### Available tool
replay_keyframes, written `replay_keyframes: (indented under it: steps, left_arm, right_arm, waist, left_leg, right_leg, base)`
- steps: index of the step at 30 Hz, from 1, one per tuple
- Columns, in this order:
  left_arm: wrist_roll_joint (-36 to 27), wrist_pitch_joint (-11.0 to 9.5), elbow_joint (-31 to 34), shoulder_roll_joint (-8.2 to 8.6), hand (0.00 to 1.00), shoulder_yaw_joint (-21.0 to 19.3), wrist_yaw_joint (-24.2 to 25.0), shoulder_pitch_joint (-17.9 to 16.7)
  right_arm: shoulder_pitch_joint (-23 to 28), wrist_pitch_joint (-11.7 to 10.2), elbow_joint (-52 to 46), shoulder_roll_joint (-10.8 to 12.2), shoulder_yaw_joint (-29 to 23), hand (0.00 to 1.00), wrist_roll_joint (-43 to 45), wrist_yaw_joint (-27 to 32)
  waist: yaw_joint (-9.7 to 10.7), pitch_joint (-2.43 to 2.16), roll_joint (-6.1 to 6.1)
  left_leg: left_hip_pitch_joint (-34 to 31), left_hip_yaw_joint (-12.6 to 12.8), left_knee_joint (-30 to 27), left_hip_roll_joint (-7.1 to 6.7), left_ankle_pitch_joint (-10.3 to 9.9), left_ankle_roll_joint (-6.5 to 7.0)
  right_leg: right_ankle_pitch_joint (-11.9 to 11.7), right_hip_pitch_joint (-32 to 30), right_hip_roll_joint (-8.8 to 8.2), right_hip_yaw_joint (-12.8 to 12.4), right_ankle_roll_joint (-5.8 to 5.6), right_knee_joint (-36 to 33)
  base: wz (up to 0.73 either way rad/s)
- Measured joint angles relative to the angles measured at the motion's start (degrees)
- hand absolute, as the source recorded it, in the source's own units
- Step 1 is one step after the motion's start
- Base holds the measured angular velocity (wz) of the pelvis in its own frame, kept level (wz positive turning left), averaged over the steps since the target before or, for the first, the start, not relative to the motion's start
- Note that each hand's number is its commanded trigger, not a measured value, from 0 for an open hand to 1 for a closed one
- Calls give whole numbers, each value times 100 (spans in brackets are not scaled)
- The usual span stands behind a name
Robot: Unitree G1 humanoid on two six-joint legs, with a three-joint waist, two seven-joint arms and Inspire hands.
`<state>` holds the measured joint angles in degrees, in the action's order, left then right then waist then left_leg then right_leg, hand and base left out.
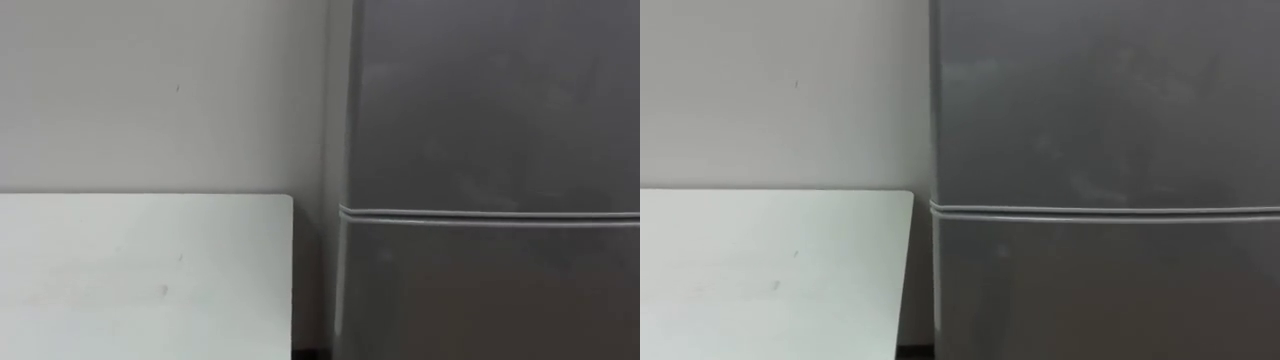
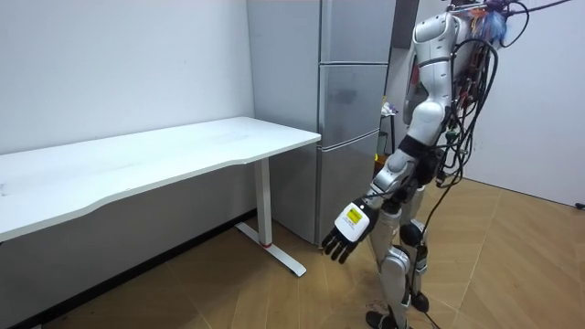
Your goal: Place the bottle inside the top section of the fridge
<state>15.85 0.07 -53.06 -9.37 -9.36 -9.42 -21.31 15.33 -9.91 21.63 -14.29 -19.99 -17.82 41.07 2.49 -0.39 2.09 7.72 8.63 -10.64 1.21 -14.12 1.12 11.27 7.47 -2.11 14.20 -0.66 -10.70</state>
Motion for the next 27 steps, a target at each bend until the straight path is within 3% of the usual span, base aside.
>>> replay_keyframes:
  steps: [7, 11, 27]
  left_arm:
    - [-61, -2, 34, 105, 0, 1, -271, -90]
    - [-58, -7, -11, 215, 0, 2, -379, -89]
    - [-62, -42, -282, 227, 0, 186, -348, -45]
  right_arm:
    - [269, 14, 907, 399, 348, 0, -55, -145]
    - [390, 130, 1473, 569, 530, 0, -40, -371]
    - [157, 154, 3275, 686, 1259, 0, 221, -1602]
  waist:
    - [21, 3, -87]
    - [28, 13, -95]
    - [10, 34, -142]
  left_leg:
    - [5, -7, 24, -1, -2, 2]
    - [9, -11, 12, -8, -3, 3]
    - [172, 8, 95, -11, -5, 0]
  right_leg:
    - [5, 6, -27, -9, -5, -3]
    - [13, -26, -30, -29, -12, 1]
    - [23, 106, 4, -105, -23, 97]
  base:
    - [0]
    - [0]
    - [-1]
